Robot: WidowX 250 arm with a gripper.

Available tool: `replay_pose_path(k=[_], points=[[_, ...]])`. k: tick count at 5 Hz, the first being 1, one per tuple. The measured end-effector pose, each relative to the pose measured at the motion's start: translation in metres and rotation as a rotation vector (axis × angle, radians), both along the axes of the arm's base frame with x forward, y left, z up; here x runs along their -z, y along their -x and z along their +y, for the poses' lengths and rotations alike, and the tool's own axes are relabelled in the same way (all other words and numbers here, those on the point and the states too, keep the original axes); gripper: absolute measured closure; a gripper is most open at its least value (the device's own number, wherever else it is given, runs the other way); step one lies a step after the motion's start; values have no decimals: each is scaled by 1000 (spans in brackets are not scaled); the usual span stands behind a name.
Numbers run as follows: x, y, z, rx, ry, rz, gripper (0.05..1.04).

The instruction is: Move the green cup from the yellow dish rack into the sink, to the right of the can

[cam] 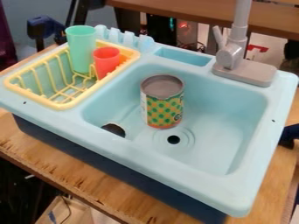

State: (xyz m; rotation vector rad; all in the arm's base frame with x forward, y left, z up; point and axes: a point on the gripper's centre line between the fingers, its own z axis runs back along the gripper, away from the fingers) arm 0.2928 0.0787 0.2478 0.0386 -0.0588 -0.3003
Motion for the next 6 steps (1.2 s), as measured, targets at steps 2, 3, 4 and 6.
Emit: replay_pose_path(k=[2, 3, 4, 6], points=[[21, -35, 25, -32, 4, 44, 81], [35, -45, 33, -55, -15, 103, 81], [49, -51, 38, -68, -18, 141, 81], [73, -57, 42, -71, -20, 218, 81]])
